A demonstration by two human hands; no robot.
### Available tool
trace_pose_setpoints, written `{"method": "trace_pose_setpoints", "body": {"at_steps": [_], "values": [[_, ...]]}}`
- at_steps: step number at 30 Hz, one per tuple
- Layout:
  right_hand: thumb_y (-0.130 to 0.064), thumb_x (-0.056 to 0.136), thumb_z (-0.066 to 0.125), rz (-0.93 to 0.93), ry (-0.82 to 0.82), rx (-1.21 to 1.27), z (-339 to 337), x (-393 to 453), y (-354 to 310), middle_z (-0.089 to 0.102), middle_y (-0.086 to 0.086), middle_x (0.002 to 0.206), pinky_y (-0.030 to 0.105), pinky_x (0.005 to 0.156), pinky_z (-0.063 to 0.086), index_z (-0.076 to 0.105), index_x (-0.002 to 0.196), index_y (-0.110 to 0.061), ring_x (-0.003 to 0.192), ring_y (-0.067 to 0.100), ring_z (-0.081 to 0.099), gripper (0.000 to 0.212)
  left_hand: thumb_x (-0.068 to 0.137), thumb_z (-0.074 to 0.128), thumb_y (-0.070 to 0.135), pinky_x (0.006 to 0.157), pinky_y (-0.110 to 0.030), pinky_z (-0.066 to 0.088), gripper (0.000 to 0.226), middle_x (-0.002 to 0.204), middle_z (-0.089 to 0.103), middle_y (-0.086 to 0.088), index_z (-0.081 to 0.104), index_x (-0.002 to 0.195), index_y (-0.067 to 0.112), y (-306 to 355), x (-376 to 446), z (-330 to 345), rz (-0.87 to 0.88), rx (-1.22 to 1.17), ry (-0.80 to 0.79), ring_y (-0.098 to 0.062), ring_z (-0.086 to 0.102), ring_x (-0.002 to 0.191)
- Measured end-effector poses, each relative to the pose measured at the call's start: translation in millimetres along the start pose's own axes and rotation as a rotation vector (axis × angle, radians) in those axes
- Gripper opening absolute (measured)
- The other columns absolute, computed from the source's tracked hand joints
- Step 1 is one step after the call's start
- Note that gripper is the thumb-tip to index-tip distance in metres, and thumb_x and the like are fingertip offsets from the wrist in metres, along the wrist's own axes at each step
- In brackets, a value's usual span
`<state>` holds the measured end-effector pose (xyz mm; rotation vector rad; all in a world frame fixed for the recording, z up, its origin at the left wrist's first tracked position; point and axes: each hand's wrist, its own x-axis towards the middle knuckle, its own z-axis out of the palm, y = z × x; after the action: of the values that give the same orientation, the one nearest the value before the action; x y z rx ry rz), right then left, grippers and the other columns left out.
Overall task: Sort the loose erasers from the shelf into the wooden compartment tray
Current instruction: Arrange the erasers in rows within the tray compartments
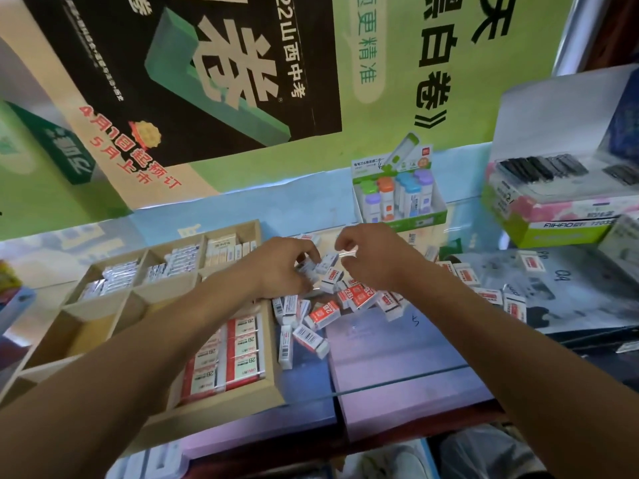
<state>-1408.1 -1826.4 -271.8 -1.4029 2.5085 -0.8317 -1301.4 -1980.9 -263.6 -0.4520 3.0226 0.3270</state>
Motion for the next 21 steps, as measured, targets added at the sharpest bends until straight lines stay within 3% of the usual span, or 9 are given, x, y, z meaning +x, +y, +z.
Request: {"method": "trace_pose_setpoints", "body": {"at_steps": [4, 7, 11, 14, 17, 21], "values": [[-0.008, 0.087, 0.057, -0.021, -0.178, -0.143, 8.5, 31.4, -7.8, 0.05, 0.007, 0.137, 0.036, 0.1, 0.044, 0.053, 0.133, -0.019, 0.122, 0.025, 0.049, 0.047, 0.071, 0.078, 0.017, 0.066, -0.022, 0.046, 0.038, 0.099, 0.064, 0.003, 0.063, 0.103, 0.03, -1.6, -4.2, 7.2, -0.061, -0.24, 0.147, -0.011, 0.06, 0.071], [-0.008, 0.087, 0.057, -0.05, -0.232, -0.243, 13.7, 41.2, -9.2, 0.053, 0.01, 0.132, 0.037, 0.096, 0.046, 0.055, 0.129, -0.014, 0.117, 0.028, 0.052, 0.043, 0.071, 0.077, 0.008, 0.06, -0.022, 0.047, 0.034, 0.091, 0.063, 0.006, 0.064, 0.097, 0.025, -0.7, -9.2, 8.0, -0.102, -0.456, 0.301, -0.01, 0.06, 0.064], [-0.006, 0.087, 0.059, -0.06, -0.244, -0.273, 15.3, 44.4, -5.4, 0.056, 0.008, 0.126, 0.035, 0.091, 0.048, 0.061, 0.121, -0.016, 0.112, 0.026, 0.055, 0.036, 0.071, 0.076, 0.007, 0.066, -0.028, 0.052, 0.034, 0.096, 0.063, 0.007, 0.064, 0.096, 0.028, -4.3, -18.3, 5.0, -0.123, -0.559, 0.396, -0.012, 0.06, 0.07], [-0.014, 0.089, 0.059, -0.045, -0.142, -0.267, 14.6, 43.0, -4.4, 0.055, 0.007, 0.119, 0.032, 0.081, 0.044, 0.059, 0.113, -0.016, 0.105, 0.024, 0.054, 0.024, 0.073, 0.077, 0.007, 0.076, -0.032, 0.054, 0.036, 0.102, 0.062, 0.006, 0.063, 0.095, 0.032, -6.2, -26.5, -2.4, -0.148, -0.644, 0.433, -0.012, 0.061, 0.08], [-0.019, 0.088, 0.063, -0.011, 0.03, -0.017, 12.8, 30.8, -16.1, 0.06, 0.007, 0.111, 0.035, 0.079, 0.049, 0.059, 0.105, -0.013, 0.096, 0.023, 0.056, 0.018, 0.076, 0.075, 0.001, 0.074, -0.027, 0.054, 0.035, 0.104, 0.062, 0.001, 0.065, 0.094, 0.029, -7.0, -42.3, -15.8, -0.189, -0.839, 0.415, -0.012, 0.063, 0.077], [-0.021, 0.082, 0.07, -0.058, 0.131, 0.213, 9.7, 2.9, -47.3, 0.067, 0.001, 0.094, 0.031, 0.068, 0.05, 0.064, 0.095, -0.014, 0.08, 0.017, 0.06, 0.016, 0.078, 0.069, -0.006, 0.078, -0.035, 0.055, 0.036, 0.102, 0.074, -0.005, 0.068, 0.102, 0.021, -12.4, -76.6, -32.2, -0.239, -1.05, 0.364, -0.024, 0.071, 0.087]]}}
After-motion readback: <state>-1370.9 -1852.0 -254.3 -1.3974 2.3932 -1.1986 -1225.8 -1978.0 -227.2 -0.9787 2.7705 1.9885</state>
